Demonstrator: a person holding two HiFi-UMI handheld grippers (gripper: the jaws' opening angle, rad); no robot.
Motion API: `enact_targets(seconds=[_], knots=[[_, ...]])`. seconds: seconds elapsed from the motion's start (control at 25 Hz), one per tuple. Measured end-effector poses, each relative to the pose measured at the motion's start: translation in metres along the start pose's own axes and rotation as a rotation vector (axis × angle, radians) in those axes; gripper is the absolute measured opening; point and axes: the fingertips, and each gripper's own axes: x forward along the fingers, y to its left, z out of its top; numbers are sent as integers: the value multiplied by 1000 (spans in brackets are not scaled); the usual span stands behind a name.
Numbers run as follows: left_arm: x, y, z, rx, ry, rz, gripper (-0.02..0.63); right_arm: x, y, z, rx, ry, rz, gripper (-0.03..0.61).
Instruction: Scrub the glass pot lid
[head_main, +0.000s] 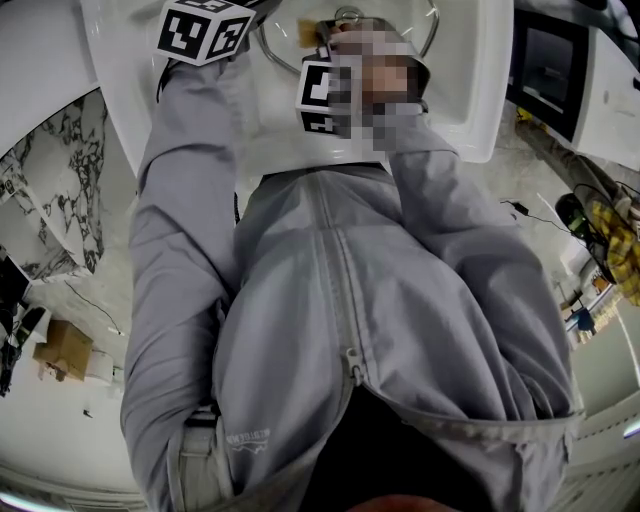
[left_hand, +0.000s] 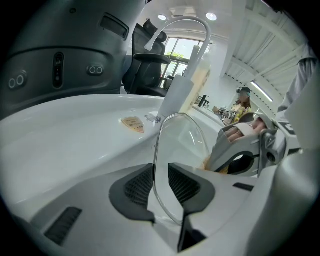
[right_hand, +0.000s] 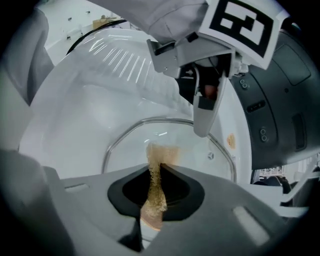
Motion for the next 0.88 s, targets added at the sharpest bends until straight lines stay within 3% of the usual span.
enact_targets(seconds=[0.4, 0.72, 0.88], knots=[[1, -1, -2, -7, -7, 0, 91, 7, 24, 8, -9, 48, 28, 35], [0, -1, -1, -2, -15, 7, 89, 21, 76, 8, 52, 56, 156, 35], [0, -1, -2, -3, -13, 8, 87, 32, 117, 2, 129, 54, 316, 35]])
